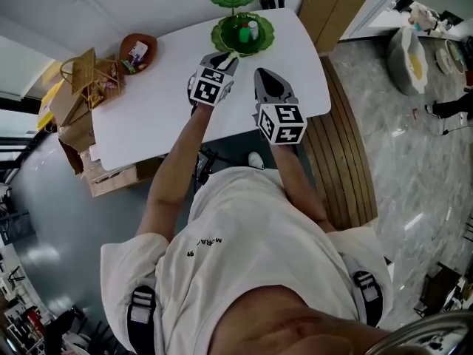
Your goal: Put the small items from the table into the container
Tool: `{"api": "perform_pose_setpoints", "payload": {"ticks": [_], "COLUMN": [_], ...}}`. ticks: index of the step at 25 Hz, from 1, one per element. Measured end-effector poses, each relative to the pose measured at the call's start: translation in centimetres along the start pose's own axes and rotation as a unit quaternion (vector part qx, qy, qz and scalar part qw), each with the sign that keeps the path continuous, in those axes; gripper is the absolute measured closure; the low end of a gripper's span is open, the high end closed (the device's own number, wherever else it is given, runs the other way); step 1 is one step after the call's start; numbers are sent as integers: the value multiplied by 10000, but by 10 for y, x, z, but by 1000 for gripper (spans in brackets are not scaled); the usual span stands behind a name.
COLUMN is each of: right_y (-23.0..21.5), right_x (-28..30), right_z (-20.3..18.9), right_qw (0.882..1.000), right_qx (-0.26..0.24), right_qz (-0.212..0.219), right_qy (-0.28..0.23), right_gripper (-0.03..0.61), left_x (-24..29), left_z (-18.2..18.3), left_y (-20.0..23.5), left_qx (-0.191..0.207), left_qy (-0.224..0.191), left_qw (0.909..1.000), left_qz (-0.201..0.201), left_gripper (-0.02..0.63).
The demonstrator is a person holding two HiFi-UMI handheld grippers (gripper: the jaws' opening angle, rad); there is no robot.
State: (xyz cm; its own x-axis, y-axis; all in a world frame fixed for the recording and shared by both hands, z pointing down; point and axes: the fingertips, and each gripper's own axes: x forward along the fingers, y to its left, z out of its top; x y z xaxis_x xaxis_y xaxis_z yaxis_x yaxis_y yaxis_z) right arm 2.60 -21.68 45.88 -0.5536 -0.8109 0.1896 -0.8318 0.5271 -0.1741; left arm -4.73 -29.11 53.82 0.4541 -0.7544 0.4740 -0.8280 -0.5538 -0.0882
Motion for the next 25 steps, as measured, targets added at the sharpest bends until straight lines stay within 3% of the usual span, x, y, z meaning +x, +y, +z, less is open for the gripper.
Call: {"api": "perform_pose_setpoints", "payload": {"ticks": [12, 25], "right_y": [-16, -25], "right_x": [2, 1], "right_z": [-1, -3], "right_qw": [10000, 9998], "right_qx": [37, -94], "right_qz": [-80, -156], "right_qy": [20, 57], "right_gripper": [574, 574], "left_x": [45, 94], "left_z": [6, -16], "left_y": [-1, 0], "left_qx": [582, 1177], "left_qy": [430, 1414], "left_qw": [9974, 9822], "left_qz": [-51, -374], "left_gripper": [522, 522]}}
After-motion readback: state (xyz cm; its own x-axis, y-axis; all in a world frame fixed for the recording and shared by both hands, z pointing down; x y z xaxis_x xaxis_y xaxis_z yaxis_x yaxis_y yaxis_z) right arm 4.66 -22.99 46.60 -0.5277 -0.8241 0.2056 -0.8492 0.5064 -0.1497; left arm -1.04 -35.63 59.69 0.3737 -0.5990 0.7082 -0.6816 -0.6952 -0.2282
